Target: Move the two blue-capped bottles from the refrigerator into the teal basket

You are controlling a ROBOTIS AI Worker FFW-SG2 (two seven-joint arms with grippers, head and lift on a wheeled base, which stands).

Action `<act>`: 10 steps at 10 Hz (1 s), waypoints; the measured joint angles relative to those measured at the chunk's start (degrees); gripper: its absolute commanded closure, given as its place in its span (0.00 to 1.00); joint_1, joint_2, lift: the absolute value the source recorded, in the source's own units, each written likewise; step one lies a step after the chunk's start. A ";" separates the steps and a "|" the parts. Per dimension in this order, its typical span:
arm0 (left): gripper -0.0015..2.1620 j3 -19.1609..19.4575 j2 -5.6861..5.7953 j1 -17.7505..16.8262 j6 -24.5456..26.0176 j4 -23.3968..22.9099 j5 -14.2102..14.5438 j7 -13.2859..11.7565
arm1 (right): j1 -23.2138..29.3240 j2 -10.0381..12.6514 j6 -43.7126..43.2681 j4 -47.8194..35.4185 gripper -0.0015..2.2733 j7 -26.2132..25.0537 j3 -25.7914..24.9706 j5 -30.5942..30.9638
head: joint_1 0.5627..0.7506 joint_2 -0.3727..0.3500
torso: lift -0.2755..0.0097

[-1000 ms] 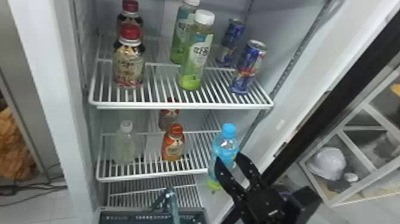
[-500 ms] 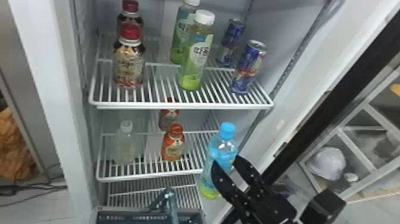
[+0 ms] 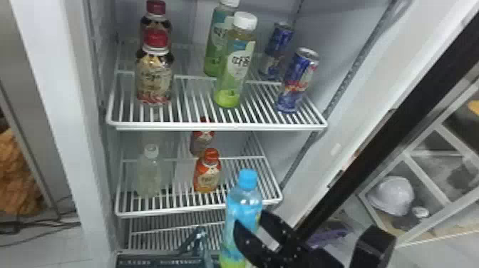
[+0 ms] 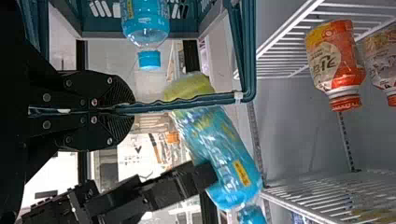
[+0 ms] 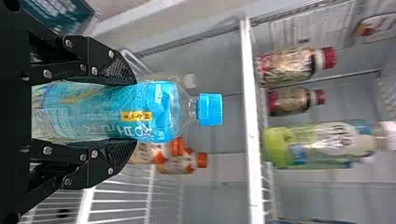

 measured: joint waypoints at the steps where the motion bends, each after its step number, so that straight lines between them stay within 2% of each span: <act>1: 0.51 0.00 0.00 0.01 0.00 0.00 0.00 0.00 | -0.04 -0.12 2.85 -0.23 0.33 -0.01 -0.17 -0.60 | 0.70 0.03 | 0.49; 4: 0.51 0.08 0.00 0.10 0.00 0.00 0.00 0.00 | -0.91 -0.46 9.65 0.44 0.33 -0.01 -0.32 -3.21 | 0.70 0.03 | 0.49; 8: 0.51 0.04 0.00 0.13 0.00 0.00 0.00 0.00 | -2.61 0.02 10.37 2.63 0.32 1.36 0.22 -5.71 | 0.70 0.03 | 0.49; 10: 0.51 0.00 0.00 0.13 0.00 0.00 0.01 0.00 | -4.06 0.29 10.87 5.20 0.13 2.24 0.65 -6.93 | 0.70 0.03 | 0.49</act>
